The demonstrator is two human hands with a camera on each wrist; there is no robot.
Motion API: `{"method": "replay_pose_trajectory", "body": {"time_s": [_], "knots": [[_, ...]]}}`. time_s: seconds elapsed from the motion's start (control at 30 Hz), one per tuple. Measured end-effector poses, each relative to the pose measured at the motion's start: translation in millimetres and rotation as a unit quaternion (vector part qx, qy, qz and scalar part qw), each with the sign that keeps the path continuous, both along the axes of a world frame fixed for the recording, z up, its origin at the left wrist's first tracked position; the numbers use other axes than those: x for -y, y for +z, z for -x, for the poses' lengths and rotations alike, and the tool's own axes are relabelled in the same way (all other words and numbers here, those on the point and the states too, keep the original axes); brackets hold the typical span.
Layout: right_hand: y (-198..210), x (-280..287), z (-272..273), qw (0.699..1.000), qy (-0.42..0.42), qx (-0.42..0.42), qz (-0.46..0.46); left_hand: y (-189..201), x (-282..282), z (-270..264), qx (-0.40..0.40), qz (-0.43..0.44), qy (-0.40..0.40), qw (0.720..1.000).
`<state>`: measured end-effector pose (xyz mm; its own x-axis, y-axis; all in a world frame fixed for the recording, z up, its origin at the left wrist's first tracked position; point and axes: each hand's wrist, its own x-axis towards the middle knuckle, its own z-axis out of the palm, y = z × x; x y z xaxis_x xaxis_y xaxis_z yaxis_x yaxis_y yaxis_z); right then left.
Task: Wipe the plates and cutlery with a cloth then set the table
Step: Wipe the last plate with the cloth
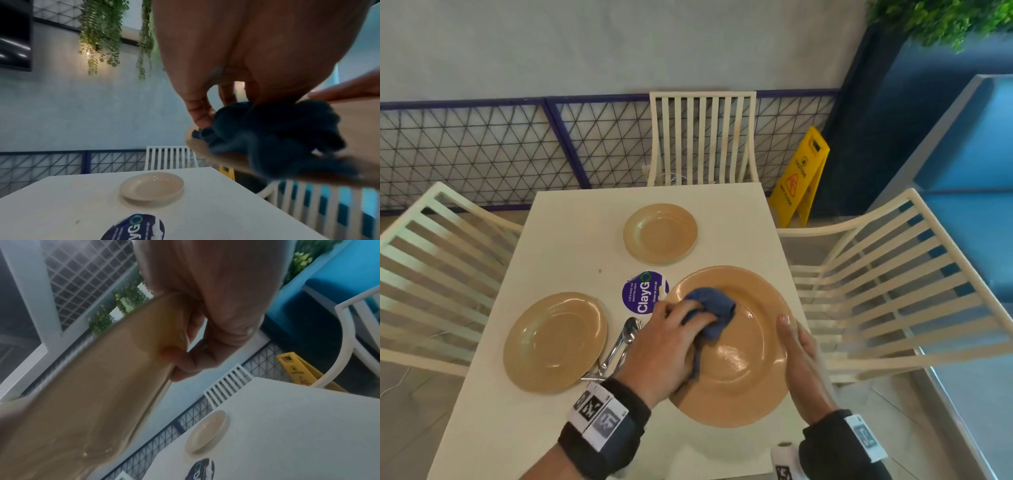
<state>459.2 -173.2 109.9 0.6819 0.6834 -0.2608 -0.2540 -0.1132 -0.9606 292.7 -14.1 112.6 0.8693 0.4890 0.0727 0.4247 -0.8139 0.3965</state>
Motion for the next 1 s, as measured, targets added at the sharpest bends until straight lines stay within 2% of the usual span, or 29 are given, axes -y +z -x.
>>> {"method": "replay_pose_trajectory", "body": {"time_s": [0.03, 0.1, 0.17, 0.23, 0.33, 0.47, 0.57, 0.63, 0.7, 0.77, 0.9, 1.0], "knots": [[0, -4, 6, 1.000, 0.010, 0.006, 0.002, 4, -2, -8, 0.003, 0.004, 0.026, 1.000], [1, -13, 12, 1.000, 0.013, 0.016, 0.001, 13, 7, -27, 0.034, -0.006, 0.024, 0.999], [3, -20, 10, 0.999, 0.011, 0.037, -0.005, 14, 28, -39, 0.053, -0.013, -0.022, 0.998], [3, -22, 0, 0.999, -0.005, 0.052, -0.014, 9, 46, -33, 0.030, -0.021, -0.087, 0.995], [5, -16, -16, 0.998, -0.056, 0.013, -0.014, -12, 37, -8, -0.006, -0.080, -0.144, 0.986], [5, -8, -7, 1.000, -0.008, 0.012, 0.005, -21, -8, 4, -0.054, -0.107, -0.064, 0.991], [1, -19, 9, 1.000, 0.010, 0.006, 0.004, -3, -6, -18, -0.024, -0.056, -0.021, 0.998], [1, -28, 8, 1.000, -0.002, 0.002, 0.000, 2, 16, -33, 0.014, -0.060, -0.050, 0.997], [5, -29, -4, 1.000, -0.029, -0.004, -0.007, -1, 40, -31, 0.009, -0.097, -0.113, 0.989], [8, -24, -17, 0.998, -0.051, -0.016, -0.019, -10, 42, -12, -0.013, -0.119, -0.150, 0.981], [8, -10, -14, 1.000, -0.019, 0.008, 0.011, -20, -4, 9, -0.029, -0.111, -0.081, 0.990], [6, -17, 5, 0.999, 0.028, 0.025, 0.024, -2, -12, -13, -0.007, -0.039, 0.021, 0.999]]}}
